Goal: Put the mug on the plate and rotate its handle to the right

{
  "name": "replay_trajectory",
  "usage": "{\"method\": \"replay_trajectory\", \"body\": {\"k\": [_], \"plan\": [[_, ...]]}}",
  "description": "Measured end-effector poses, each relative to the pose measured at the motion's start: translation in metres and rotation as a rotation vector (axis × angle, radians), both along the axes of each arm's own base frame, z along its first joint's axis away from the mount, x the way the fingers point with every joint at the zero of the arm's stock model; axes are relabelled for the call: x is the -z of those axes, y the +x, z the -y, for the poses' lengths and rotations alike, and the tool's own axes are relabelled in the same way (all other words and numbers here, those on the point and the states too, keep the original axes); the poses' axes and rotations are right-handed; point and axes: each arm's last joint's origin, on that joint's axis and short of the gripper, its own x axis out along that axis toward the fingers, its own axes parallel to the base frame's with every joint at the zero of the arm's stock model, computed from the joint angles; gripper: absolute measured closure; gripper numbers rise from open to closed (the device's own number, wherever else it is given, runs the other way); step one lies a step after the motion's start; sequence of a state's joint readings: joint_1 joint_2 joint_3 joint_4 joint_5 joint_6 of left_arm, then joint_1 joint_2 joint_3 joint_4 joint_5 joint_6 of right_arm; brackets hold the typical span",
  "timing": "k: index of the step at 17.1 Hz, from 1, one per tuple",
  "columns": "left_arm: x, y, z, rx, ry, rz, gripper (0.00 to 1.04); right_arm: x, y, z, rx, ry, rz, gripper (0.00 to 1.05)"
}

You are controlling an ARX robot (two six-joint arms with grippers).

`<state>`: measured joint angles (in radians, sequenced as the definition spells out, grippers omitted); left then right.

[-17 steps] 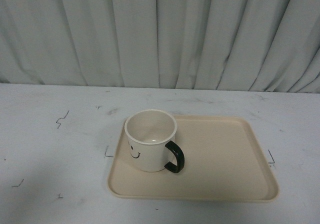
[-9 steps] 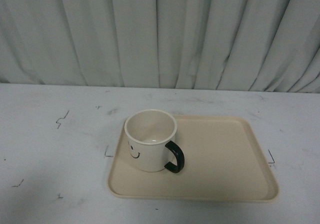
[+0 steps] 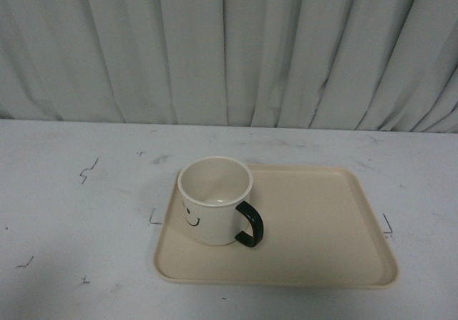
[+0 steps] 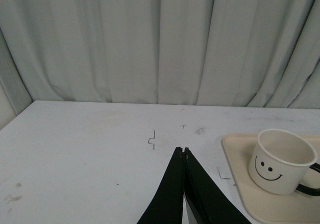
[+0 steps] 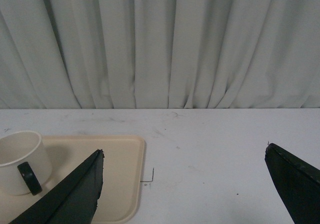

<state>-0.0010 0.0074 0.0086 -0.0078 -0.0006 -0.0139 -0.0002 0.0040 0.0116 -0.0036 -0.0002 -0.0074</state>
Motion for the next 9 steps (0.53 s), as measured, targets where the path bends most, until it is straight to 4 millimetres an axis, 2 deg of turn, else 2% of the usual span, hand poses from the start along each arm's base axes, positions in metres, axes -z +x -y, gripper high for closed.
{"method": "replay_trajectory", "body": {"k": [2, 7, 9], "plan": [[-0.0004, 0.0, 0.0, 0.001, 0.0, 0.004, 1.03, 0.0, 0.0, 0.0, 0.0, 0.0, 0.0, 0.06], [-0.0004, 0.0, 0.0, 0.0, 0.0, 0.005, 0.63, 0.0, 0.0, 0.0, 0.0, 0.0, 0.0, 0.06], [-0.0005, 0.0, 0.0, 0.001, 0.0, 0.005, 0.4, -0.0047, 0.006, 0.0034, -0.106, 0.068, 0.012, 0.06]]}}
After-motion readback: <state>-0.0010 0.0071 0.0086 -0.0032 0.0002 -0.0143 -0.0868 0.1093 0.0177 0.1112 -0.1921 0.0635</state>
